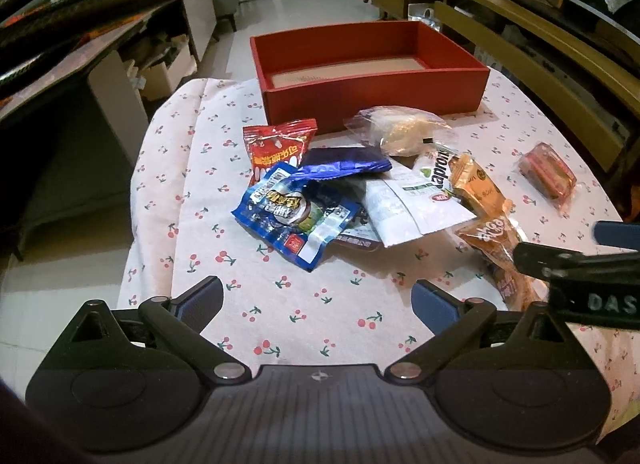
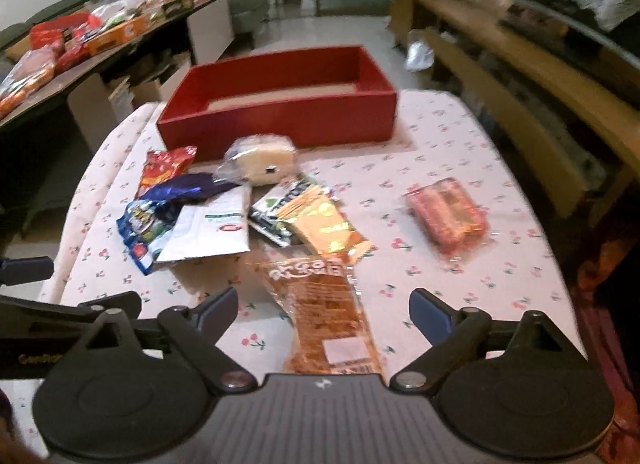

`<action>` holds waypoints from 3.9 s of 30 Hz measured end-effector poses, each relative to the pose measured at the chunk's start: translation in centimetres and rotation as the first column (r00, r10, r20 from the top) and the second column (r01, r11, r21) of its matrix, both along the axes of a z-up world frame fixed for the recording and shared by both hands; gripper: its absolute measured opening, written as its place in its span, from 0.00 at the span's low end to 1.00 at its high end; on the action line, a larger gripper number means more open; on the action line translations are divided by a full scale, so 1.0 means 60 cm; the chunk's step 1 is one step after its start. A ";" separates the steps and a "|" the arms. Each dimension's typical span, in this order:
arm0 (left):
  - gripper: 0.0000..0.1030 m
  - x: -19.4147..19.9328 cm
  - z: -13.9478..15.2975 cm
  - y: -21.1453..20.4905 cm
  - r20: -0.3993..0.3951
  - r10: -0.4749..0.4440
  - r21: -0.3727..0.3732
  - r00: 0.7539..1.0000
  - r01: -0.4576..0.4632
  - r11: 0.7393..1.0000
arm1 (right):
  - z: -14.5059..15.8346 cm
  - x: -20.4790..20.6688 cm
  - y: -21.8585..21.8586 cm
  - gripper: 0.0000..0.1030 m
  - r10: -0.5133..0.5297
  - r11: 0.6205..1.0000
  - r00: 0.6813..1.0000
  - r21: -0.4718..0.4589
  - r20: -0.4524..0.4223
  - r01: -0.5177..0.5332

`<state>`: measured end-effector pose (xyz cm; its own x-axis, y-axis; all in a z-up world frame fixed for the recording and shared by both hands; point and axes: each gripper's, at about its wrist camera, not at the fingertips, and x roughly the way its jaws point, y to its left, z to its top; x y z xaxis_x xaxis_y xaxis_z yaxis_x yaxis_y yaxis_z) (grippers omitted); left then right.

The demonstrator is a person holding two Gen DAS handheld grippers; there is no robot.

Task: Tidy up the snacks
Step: 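Reach the left tool to the white bag while the right tool reaches the orange bread pack, then grasp the white bag with the left tool while the right tool grasps the orange bread pack, then carry both packs into the red tray and release them from both tools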

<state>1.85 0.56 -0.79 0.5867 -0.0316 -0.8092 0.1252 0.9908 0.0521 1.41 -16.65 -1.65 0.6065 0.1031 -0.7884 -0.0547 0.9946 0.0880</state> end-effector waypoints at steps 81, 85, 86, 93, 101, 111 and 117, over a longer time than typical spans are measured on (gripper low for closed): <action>0.54 0.000 -0.086 -0.074 -0.100 -0.236 0.065 0.967 0.243 0.968 | -0.042 -0.025 0.019 0.18 0.045 0.990 0.995 -0.127 -0.091 -0.056; 0.51 -0.003 -0.081 -0.074 -0.095 -0.238 0.062 0.967 0.245 0.968 | -0.039 -0.029 0.021 0.18 0.047 0.991 0.995 -0.122 -0.089 -0.057; 0.51 -0.004 -0.081 -0.073 -0.095 -0.239 0.058 0.967 0.245 0.968 | -0.040 -0.030 0.021 0.18 0.045 0.991 0.995 -0.120 -0.092 -0.056; 0.48 0.001 -0.063 -0.053 -0.093 -0.213 -0.010 0.973 0.213 0.977 | -0.019 -0.047 0.007 0.15 0.018 0.998 0.998 -0.053 -0.066 -0.021; 0.48 0.005 -0.017 -0.042 -0.042 -0.211 -0.068 0.977 0.208 0.976 | 0.037 -0.062 -0.009 0.15 -0.020 1.000 1.000 0.000 0.000 0.020; 0.48 0.108 0.042 -0.031 0.022 -0.185 -0.106 0.983 0.186 0.977 | 0.090 0.076 -0.001 0.15 0.007 0.999 0.998 0.041 0.068 -0.010; 0.48 0.238 0.072 -0.030 0.090 -0.136 -0.109 0.987 0.145 0.983 | 0.122 0.222 0.008 0.15 0.028 0.999 0.993 0.022 0.118 -0.030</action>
